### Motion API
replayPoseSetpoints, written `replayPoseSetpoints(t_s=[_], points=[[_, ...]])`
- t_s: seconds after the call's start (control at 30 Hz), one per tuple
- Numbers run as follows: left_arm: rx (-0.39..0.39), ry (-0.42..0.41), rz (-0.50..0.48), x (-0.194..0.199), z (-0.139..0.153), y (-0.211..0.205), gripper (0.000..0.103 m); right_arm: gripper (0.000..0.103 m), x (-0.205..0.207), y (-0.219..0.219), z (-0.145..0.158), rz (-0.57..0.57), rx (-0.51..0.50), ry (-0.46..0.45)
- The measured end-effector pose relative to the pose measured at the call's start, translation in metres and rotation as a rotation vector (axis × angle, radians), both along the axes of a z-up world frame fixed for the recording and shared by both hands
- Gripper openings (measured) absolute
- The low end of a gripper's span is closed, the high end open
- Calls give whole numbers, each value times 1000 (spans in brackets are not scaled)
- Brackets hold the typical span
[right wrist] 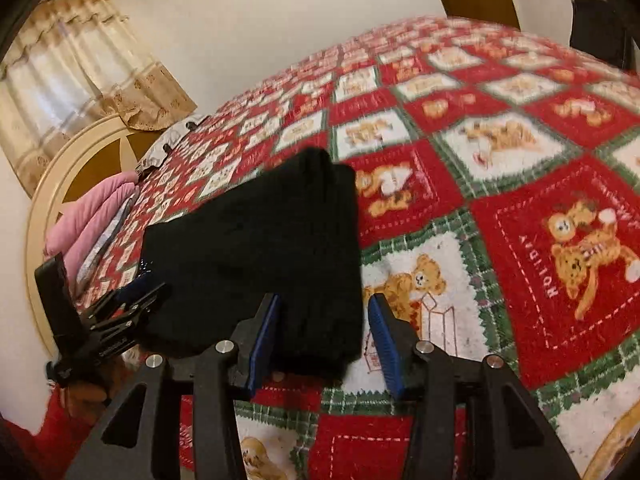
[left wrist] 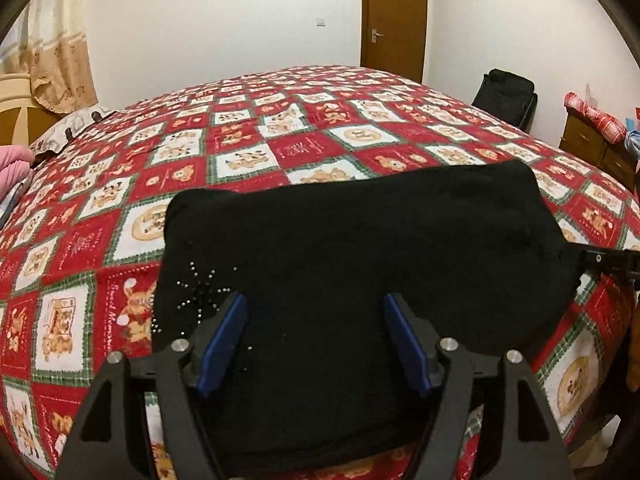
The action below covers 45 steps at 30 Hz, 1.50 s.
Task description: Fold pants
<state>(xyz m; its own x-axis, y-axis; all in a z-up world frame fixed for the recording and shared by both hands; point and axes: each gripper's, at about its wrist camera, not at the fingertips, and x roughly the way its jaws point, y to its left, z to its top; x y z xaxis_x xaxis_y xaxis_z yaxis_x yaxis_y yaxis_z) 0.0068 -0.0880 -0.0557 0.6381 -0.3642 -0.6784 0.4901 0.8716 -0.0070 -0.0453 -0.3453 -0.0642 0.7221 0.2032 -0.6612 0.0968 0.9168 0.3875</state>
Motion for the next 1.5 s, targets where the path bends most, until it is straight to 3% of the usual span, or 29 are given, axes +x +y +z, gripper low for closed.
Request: replayPoseSetpoints(t_s=[0.1, 0.23, 0.3, 0.37, 0.4, 0.43, 0.5, 0.6, 0.67, 0.7, 0.73, 0.8, 0.97, 1.1, 1.17, 1.23, 1.33, 1.43, 1.5], points=[[9, 19, -13, -2, 10, 8, 74, 49, -3, 10, 11, 14, -60, -19], [-39, 42, 41, 4, 32, 39, 75, 49, -22, -9, 32, -63, 38, -99], [-54, 0, 79, 6, 44, 54, 88, 49, -25, -14, 43, -100, 71, -149], [-38, -54, 155, 11, 54, 71, 98, 54, -25, -20, 55, -126, 128, -203], [-35, -72, 192, 16, 57, 80, 98, 64, -21, -22, 58, -128, 156, -216], [-38, -70, 219, 23, 58, 88, 98, 68, -17, -22, 61, -130, 183, -223], [-57, -45, 257, 36, 57, 99, 98, 68, -3, -20, 64, -125, 204, -224], [-60, -34, 279, 50, 51, 101, 98, 68, 14, -1, 71, -76, 164, -236], [-60, -29, 255, 61, 47, 92, 98, 67, 26, 25, 75, -25, 64, -227], [-57, -26, 236, 66, 47, 87, 98, 60, 32, 39, 77, -3, -11, -225], [-52, -23, 223, 71, 47, 83, 97, 43, 39, 49, 75, 16, -67, -216], [-1, -4, 235, 92, 41, 69, 94, 26, 53, 60, 68, 42, -127, -166], [138, 84, 283, 127, 15, 50, 89, 25, 85, 42, 21, 8, -74, -32], [178, 101, 313, 149, -1, 48, 89, 25, 87, 28, 12, -29, 16, -54], [196, 109, 334, 159, -3, 50, 89, 25, 85, 32, 17, -38, -1, -51], [176, 100, 342, 157, 7, 57, 88, 26, 73, 42, 29, -43, -25, -104], [127, 34, 332, 131, 28, 68, 88, 26, 50, 68, 44, 72, 13, -227], [109, 20, 326, 104, 36, 71, 88, 26, 47, 109, 33, 210, 17, -177], [95, 28, 310, 87, 36, 68, 89, 26, 49, 121, 22, 235, 2, -137]])
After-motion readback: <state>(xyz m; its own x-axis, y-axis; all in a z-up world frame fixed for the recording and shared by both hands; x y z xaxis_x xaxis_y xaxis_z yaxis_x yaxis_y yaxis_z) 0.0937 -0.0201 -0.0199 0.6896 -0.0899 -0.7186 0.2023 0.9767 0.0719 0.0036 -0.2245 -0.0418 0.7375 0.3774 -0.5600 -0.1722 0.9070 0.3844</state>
